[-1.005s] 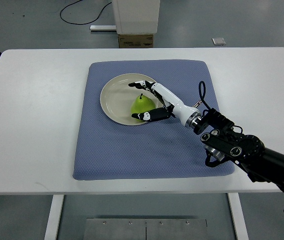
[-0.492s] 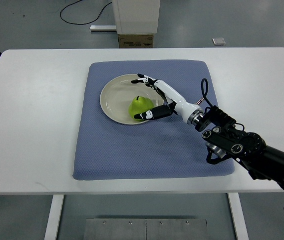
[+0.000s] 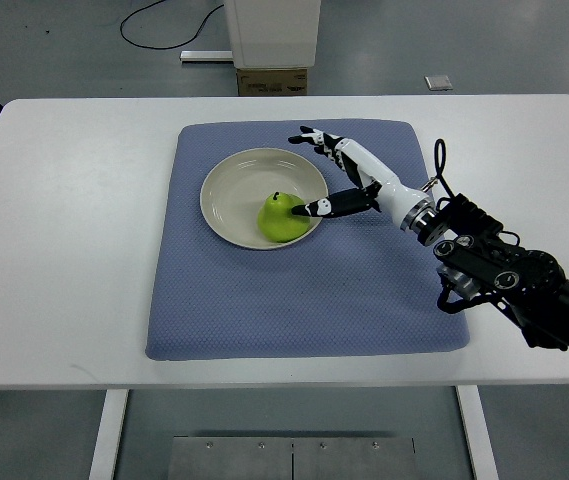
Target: Place pear on plate with right hand
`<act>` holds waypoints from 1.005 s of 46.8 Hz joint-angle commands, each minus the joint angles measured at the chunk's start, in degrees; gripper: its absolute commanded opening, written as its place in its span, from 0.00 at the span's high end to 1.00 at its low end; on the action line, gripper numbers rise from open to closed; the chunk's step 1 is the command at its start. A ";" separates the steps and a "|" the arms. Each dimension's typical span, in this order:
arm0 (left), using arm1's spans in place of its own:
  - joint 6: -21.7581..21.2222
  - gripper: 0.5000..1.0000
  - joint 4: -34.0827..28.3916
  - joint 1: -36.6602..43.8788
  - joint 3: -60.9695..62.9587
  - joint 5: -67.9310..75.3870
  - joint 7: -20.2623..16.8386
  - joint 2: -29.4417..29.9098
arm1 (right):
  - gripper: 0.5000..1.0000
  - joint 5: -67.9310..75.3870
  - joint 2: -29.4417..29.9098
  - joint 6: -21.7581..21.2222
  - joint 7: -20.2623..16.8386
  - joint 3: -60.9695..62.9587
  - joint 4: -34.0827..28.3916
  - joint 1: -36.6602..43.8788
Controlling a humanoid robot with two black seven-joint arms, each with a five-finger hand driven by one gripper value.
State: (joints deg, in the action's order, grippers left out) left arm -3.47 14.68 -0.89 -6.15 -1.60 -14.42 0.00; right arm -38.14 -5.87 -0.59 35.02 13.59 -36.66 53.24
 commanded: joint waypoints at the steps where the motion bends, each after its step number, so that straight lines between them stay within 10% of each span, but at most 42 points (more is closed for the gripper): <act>1: -0.05 0.00 0.00 0.01 0.00 -0.07 0.00 0.00 | 0.00 -0.01 -1.68 -1.08 -0.02 1.96 0.01 -0.24; 13: 0.04 0.00 0.00 0.01 0.00 0.01 0.00 0.00 | 0.00 0.78 -4.06 -1.79 -0.02 10.83 0.44 -2.53; 47: 0.04 0.00 0.00 0.01 0.00 -0.07 0.00 0.00 | 0.00 5.53 -0.72 -0.91 -20.78 43.71 1.41 -8.15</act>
State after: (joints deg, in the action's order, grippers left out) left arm -3.47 14.68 -0.88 -6.15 -1.64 -14.41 0.00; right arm -32.60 -6.68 -1.48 15.03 55.63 -35.23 45.18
